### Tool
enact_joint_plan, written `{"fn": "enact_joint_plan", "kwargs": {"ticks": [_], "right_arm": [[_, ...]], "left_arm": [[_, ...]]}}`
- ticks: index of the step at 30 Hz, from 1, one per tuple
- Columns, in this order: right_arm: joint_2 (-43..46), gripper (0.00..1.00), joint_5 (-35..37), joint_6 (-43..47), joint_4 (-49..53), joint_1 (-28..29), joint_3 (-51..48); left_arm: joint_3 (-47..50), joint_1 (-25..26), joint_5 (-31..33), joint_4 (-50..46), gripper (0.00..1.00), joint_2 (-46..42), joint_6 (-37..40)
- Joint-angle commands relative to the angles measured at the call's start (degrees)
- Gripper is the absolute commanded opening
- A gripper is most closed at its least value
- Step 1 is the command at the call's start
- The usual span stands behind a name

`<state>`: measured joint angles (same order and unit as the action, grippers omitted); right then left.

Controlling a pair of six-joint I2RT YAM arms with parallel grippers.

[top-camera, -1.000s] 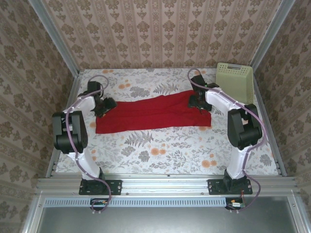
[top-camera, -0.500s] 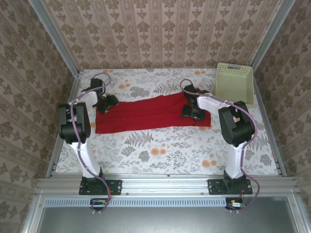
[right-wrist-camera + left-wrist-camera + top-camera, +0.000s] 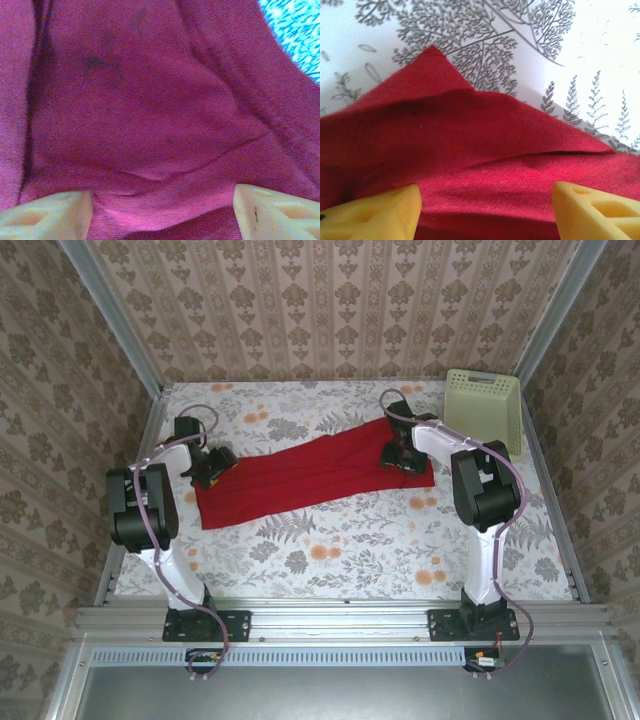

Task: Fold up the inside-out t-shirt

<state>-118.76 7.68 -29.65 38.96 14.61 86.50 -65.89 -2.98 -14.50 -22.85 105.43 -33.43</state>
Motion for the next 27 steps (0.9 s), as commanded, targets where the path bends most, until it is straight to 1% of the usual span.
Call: {"fn": "enact_joint_plan", "kwargs": {"ticks": [1, 3, 5, 7, 9, 13, 18, 23, 27], "right_arm": [[3.7, 0.76, 4.94, 4.06, 2.77, -0.99, 1.43], [5.74, 0.79, 6.81, 6.14, 3.5, -1.03, 2.24], [5.7, 0.84, 7.85, 8.21, 3.89, -1.04, 3.74], [3.75, 0.89, 8.02, 9.54, 4.85, -1.22, 6.04], [0.58, 0.9, 7.59, 10.76, 6.39, -1.2, 9.62], [-4.6, 0.91, 7.54, 11.35, 8.77, -1.44, 15.63], [-10.17, 0.94, 6.4, 11.34, 11.1, -1.83, 20.68], [-14.47, 0.96, 4.83, 10.36, 13.18, -1.71, 23.44], [-16.55, 0.95, 3.24, 9.02, 13.86, -1.45, 24.16]], "left_arm": [[-1.85, 1.44, 4.92, -7.47, 0.71, -3.96, 0.75], [-2.73, 3.02, 7.11, -8.28, 0.73, -6.14, 1.25], [-3.05, 2.61, 6.06, -7.35, 0.73, -5.89, 0.87], [-4.71, 1.83, 4.88, -7.25, 0.72, -3.57, 1.14], [-7.39, 1.47, 3.49, -7.92, 0.71, -0.37, 1.93], [-9.97, 1.17, 3.36, -8.8, 0.7, 3.78, 1.89], [-8.19, -0.23, 2.65, -7.31, 0.7, 5.37, 0.74], [-5.14, -2.54, 1.5, -5.51, 0.7, 5.77, -0.16], [-3.83, -3.9, 1.37, -4.98, 0.7, 5.98, -0.14]]}}
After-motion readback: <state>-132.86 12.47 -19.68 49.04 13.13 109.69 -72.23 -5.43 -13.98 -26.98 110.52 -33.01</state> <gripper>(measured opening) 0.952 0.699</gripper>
